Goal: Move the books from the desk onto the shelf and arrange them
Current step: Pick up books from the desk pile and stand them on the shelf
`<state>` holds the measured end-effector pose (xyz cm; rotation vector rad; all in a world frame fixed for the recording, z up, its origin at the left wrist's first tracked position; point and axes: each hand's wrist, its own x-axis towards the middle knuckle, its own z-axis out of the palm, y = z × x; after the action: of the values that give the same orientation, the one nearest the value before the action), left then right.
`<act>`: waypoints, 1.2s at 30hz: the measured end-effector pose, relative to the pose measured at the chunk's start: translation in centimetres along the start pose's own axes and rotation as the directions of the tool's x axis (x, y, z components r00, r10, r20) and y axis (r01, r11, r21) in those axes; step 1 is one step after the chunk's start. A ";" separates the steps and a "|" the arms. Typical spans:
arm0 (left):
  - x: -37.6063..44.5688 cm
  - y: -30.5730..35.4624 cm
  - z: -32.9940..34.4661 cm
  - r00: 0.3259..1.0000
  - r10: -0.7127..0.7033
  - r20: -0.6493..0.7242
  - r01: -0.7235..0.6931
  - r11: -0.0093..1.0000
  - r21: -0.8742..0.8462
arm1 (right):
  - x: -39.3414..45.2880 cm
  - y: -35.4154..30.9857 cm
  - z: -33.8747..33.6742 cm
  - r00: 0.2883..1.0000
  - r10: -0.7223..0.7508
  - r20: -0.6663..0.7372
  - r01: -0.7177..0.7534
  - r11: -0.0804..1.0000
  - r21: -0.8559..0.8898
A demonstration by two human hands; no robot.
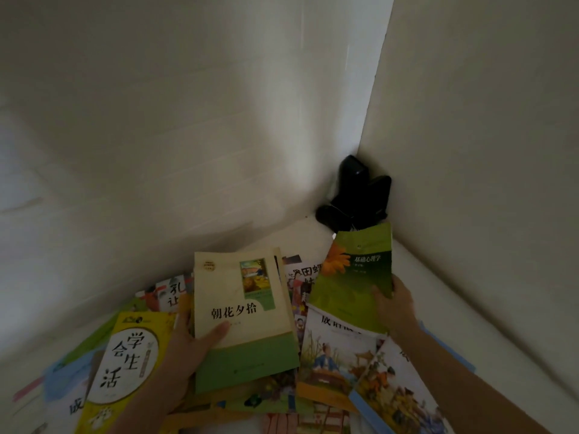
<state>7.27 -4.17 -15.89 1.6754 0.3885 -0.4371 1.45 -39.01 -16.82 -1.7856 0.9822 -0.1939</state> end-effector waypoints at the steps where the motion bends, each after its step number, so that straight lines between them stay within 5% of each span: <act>1: -0.1 0.0 0.0 1.000 -0.007 0.004 0.007 1.000 -0.006 | -0.4 -0.4 -0.5 0.999 -0.046 -0.004 0.046 0.998 0.037; 6: -0.7 0.0 0.0 1.000 0.002 0.022 -0.001 1.000 -0.024 | -3.5 -3.2 -2.6 0.987 -0.103 0.127 0.059 0.949 0.311; 11: -0.8 0.9 0.0 0.999 -0.018 0.034 0.024 0.987 -0.159 | -8.3 -5.2 2.2 0.905 -0.156 0.397 0.017 0.943 0.333; 17: -1.1 1.2 0.1 0.998 0.001 0.063 0.005 0.996 -0.089 | -10.1 -3.1 10.1 0.846 -0.205 0.492 0.150 0.977 0.149; 23: -1.9 -0.3 -0.1 0.992 0.129 0.012 -0.128 0.991 -0.048 | -8.5 -2.9 9.5 0.798 -0.250 0.548 0.360 0.927 -0.102; 27: -3.6 1.2 -0.4 0.956 0.284 0.074 -0.283 0.959 -0.030 | -8.5 -3.3 8.2 0.722 -0.255 0.643 0.169 0.966 0.194; 31: -4.0 4.3 -0.4 0.908 0.399 0.128 -0.403 0.915 0.003 | -8.3 -5.8 7.5 0.727 -0.325 0.605 0.151 0.935 0.320; 36: -2.3 7.1 -1.0 0.857 0.498 0.132 -0.499 0.866 -0.029 | -9.5 -8.3 8.1 0.764 -0.553 0.333 0.426 0.819 0.384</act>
<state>8.78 -4.24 -8.49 1.6661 -0.1561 -0.1595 4.11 -25.62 -10.54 -1.6794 0.1301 -0.2426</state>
